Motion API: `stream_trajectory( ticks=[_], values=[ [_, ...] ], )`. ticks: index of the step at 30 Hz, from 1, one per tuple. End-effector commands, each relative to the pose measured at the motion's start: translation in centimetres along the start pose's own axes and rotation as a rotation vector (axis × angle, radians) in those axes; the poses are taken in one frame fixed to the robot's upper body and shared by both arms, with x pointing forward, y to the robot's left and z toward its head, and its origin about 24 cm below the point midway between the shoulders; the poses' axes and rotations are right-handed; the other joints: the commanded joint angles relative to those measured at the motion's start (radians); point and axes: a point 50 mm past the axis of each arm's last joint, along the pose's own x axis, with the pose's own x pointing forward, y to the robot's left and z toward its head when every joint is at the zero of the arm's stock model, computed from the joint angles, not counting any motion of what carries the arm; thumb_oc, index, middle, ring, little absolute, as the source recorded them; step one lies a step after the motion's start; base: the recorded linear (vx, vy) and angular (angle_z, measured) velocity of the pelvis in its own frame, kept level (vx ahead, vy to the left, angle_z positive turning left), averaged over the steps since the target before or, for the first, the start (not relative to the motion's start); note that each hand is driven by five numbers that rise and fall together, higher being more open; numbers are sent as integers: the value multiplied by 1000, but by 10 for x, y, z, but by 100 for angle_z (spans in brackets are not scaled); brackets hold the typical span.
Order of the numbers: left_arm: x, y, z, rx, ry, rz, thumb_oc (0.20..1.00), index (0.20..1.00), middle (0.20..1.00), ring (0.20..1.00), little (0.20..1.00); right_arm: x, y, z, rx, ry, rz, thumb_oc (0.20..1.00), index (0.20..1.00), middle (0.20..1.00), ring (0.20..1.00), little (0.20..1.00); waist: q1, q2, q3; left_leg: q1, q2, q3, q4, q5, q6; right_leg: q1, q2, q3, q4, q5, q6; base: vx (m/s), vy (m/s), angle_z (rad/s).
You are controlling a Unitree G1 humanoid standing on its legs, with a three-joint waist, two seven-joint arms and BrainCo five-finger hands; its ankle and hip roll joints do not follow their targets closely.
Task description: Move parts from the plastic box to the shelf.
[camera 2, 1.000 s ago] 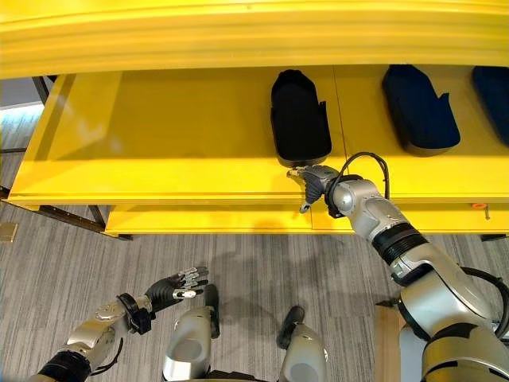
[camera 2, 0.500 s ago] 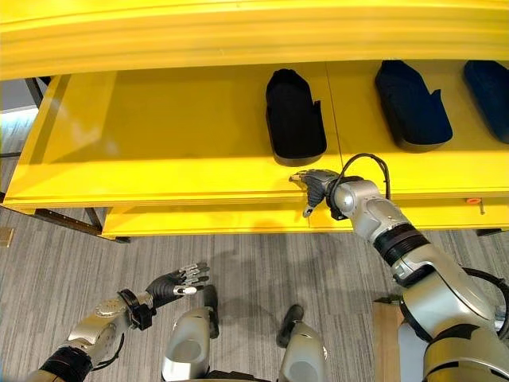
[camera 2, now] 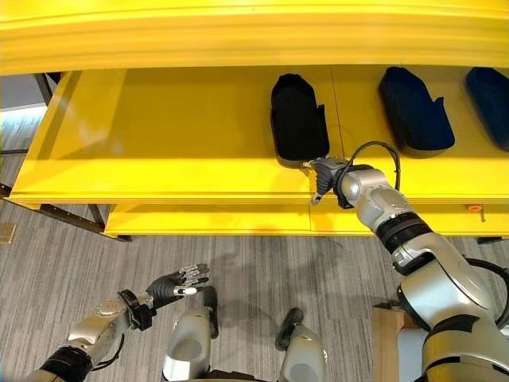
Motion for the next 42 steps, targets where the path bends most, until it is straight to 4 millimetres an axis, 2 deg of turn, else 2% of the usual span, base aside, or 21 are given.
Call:
stream_trajectory(
  ticks=[1,8,23,29,42],
  values=[
    [6,-13,-3,-2,-1,-64,1000,1000,1000,1000,1000,0,-43,11,-60,-18,-118,1000,1000,1000,1000,1000,26,6,-22,17,67,-10,-13,47,-1,-7,-84,-18,114,-21,84,0,0,0],
    [9,-14,-2,-8,2,-67,1000,1000,1000,1000,1000,3,-42,15,-56,-20,-120,1000,1000,1000,1000,1000,29,7,-15,10,72,-10,-7,49,-2,-18,-88,-24,125,-21,81,0,0,0],
    [13,-16,1,-22,-7,-63,1000,1000,1000,1000,1000,0,-67,13,-8,10,-275,1000,1000,1000,1000,1000,34,20,25,-38,74,-16,18,47,-2,-76,-102,-22,173,-27,81,0,1,1],
    [13,-16,2,-25,-8,-59,1000,1000,1000,1000,1000,-1,-70,10,10,31,-288,1000,1000,1000,1000,1000,39,23,37,-51,76,-18,26,47,-3,-88,-107,-25,186,-29,80,11,-1,3],
    [13,-14,10,-24,-28,-44,1000,1000,1000,1000,1000,-5,-90,-2,31,95,-371,1000,1000,1000,1000,1000,51,37,77,-95,64,-30,46,42,0,-141,-125,-23,231,-39,81,2,0,2]
  ],
)
